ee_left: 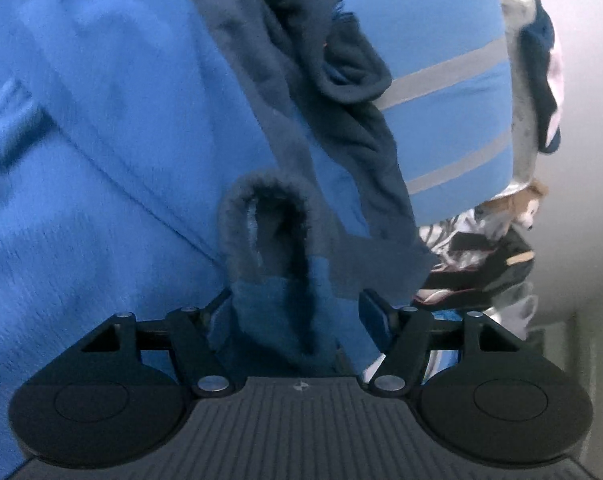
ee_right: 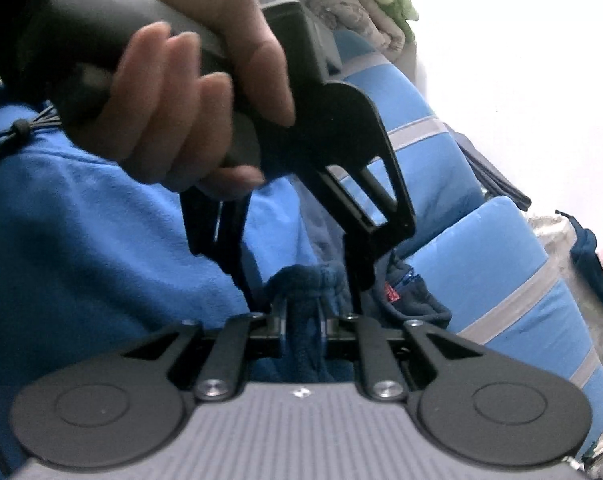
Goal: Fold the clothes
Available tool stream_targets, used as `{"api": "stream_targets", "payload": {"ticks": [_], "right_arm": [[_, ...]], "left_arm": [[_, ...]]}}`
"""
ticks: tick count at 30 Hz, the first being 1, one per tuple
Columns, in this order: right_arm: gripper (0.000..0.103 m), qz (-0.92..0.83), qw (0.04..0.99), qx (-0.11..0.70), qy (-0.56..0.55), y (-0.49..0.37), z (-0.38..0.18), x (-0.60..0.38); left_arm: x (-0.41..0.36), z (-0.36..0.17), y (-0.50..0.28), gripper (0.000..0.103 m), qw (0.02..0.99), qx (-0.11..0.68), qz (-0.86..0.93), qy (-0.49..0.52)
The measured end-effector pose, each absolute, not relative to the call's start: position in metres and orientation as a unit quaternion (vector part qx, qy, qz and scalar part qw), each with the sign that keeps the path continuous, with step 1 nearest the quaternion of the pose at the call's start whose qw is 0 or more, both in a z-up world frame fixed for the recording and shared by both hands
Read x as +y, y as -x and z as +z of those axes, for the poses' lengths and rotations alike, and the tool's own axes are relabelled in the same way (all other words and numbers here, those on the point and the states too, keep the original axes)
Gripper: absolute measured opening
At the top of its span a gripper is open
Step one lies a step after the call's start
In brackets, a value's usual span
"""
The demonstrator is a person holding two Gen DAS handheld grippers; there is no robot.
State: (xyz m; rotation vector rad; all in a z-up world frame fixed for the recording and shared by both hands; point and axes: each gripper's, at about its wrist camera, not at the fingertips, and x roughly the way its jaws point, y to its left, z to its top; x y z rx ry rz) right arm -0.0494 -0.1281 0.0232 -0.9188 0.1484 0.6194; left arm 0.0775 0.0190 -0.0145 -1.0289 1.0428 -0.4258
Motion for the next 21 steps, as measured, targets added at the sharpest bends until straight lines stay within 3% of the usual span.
{"api": "stream_targets", "payload": {"ticks": [4, 6, 13, 18, 21], "right_arm": [[0.016, 0.302, 0.838, 0.066, 0.450, 0.054, 0.020, -0.126], [0.016, 0.304, 0.835, 0.063, 0.454, 0.056, 0.019, -0.126], [0.016, 0.311, 0.830, 0.061, 0.459, 0.058, 0.020, -0.125], [0.016, 0.314, 0.826, 0.060, 0.465, 0.062, 0.017, -0.126], [0.017, 0.315, 0.823, 0.059, 0.468, 0.062, 0.016, -0.126]], "left_arm": [[0.023, -0.020, -0.079, 0.061, 0.717, 0.461, -0.184, 0.490], [0.024, -0.021, -0.079, 0.053, 0.717, 0.458, -0.182, 0.493], [0.021, -0.013, -0.079, 0.046, 0.746, 0.461, -0.183, 0.444], [0.015, -0.007, -0.079, 0.022, 0.767, 0.464, -0.187, 0.401], [0.017, -0.005, -0.078, 0.016, 0.771, 0.458, -0.194, 0.399]]}}
